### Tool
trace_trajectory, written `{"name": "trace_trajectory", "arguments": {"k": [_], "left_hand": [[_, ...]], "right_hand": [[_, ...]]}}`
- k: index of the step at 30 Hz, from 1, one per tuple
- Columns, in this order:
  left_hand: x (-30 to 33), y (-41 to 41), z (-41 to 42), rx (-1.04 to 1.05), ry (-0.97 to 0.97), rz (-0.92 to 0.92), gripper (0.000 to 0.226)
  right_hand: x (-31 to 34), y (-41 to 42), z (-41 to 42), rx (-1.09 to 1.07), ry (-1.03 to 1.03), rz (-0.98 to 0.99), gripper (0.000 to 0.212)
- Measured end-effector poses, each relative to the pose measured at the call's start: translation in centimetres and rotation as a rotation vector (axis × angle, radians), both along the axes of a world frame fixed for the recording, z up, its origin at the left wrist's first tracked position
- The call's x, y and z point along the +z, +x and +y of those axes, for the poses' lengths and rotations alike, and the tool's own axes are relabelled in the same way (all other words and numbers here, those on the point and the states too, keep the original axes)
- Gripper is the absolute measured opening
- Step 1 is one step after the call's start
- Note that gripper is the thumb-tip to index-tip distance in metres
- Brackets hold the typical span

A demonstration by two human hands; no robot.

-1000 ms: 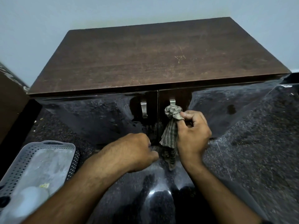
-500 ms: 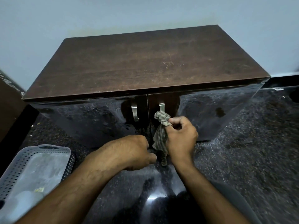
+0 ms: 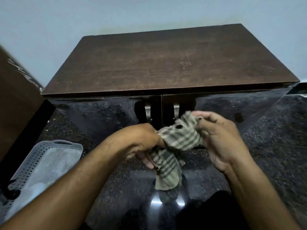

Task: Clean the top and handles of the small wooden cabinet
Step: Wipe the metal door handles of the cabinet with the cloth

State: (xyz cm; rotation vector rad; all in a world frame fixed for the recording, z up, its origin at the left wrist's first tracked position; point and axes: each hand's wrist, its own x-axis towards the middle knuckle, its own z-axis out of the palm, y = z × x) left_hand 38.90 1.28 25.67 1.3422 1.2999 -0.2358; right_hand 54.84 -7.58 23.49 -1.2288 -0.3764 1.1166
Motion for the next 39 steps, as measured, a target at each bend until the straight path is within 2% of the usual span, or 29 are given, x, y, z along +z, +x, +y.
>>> {"name": "trace_trajectory", "arguments": {"k": [1,2,5,8,12,15,18,22,25,27,32,37,39], "left_hand": [[0.2,-0.4,0.5,0.017,-0.001,-0.021,0.023],[0.4,-0.8,0.9,0.029,0.002,-0.037,0.021],[0.9,-1.4,1.3,-0.003,-0.001,-0.027,0.021],[0.9,-1.8,1.2,-0.040,-0.002,-0.020,0.022],[1.1,-2.5,1.3,0.081,0.041,-0.101,0.024],[1.3,-3.5,1.4,0.096,0.059,-0.119,0.024],[1.4,-4.5,1.4,0.114,0.101,-0.109,0.021],[1.6,-5.4,1.7,0.156,0.125,-0.095,0.019],[1.6,-5.7,1.8,0.169,0.155,-0.078,0.017],[1.4,-5.5,1.9,0.171,0.166,-0.079,0.016],[0.9,-5.1,2.3,0.162,0.155,-0.093,0.016],[1.2,-5.8,2.5,0.198,0.198,-0.098,0.016],[1.6,-6.3,2.6,0.216,0.198,-0.087,0.019]], "right_hand": [[-0.5,0.4,-0.1,0.015,-0.081,-0.130,0.025],[-1.0,0.6,0.0,0.054,-0.123,-0.180,0.026],[-1.8,-0.1,0.2,0.146,-0.093,-0.163,0.030],[-1.8,-1.6,0.7,0.034,0.047,-0.321,0.031],[-1.0,-4.1,1.9,-0.109,0.266,-0.726,0.028],[-1.0,-6.1,3.7,-0.247,0.421,-1.016,0.027],[-1.7,-7.4,5.8,-0.394,0.477,-1.232,0.027],[-2.4,-9.5,7.6,-0.321,0.513,-1.351,0.015],[-2.0,-10.4,8.8,-0.253,0.548,-1.448,0.021],[-1.9,-9.7,8.7,-0.270,0.527,-1.495,0.017],[-2.5,-7.9,7.6,-0.405,0.419,-1.437,0.001],[-2.7,-10.4,9.2,-0.176,0.480,-1.443,0.007],[-3.4,-10.8,8.8,-0.194,0.483,-1.320,0.006]]}}
